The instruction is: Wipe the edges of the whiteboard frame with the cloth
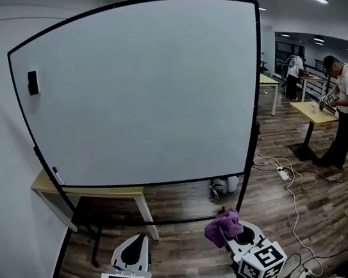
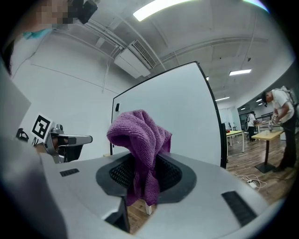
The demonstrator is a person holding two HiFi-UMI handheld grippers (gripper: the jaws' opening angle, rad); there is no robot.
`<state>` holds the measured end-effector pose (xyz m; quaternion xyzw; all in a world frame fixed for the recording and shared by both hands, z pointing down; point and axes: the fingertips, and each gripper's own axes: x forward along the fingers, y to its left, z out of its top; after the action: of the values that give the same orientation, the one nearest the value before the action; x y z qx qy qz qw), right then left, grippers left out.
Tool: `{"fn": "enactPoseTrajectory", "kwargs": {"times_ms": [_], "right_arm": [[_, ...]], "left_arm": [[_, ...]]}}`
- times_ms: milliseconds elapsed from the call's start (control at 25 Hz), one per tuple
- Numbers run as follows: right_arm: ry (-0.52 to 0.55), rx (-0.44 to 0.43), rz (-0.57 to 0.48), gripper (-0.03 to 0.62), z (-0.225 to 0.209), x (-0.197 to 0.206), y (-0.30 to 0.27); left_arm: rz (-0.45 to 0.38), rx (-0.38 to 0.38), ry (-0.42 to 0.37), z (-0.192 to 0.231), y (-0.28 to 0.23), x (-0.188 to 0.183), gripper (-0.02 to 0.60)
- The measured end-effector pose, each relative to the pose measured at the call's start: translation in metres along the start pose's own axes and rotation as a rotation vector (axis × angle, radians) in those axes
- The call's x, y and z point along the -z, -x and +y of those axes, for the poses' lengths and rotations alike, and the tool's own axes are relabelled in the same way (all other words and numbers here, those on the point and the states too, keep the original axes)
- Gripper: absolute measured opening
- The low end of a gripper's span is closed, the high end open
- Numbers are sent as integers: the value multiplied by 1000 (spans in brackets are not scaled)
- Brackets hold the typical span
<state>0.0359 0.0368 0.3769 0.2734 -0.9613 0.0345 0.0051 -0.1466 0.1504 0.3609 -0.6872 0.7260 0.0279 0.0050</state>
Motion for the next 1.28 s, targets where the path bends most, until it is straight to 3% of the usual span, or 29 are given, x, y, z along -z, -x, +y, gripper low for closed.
{"fn": "enactPoseTrajectory", "kwargs": {"times_ms": [560, 1280], "right_arm": [[-13, 5, -29, 112, 39, -2, 30], [24, -28, -3, 112, 58, -1, 32]], "left_arm": [[-17, -17, -22, 3, 52, -5, 18], [-21, -27, -10, 8, 65, -6, 18]]}}
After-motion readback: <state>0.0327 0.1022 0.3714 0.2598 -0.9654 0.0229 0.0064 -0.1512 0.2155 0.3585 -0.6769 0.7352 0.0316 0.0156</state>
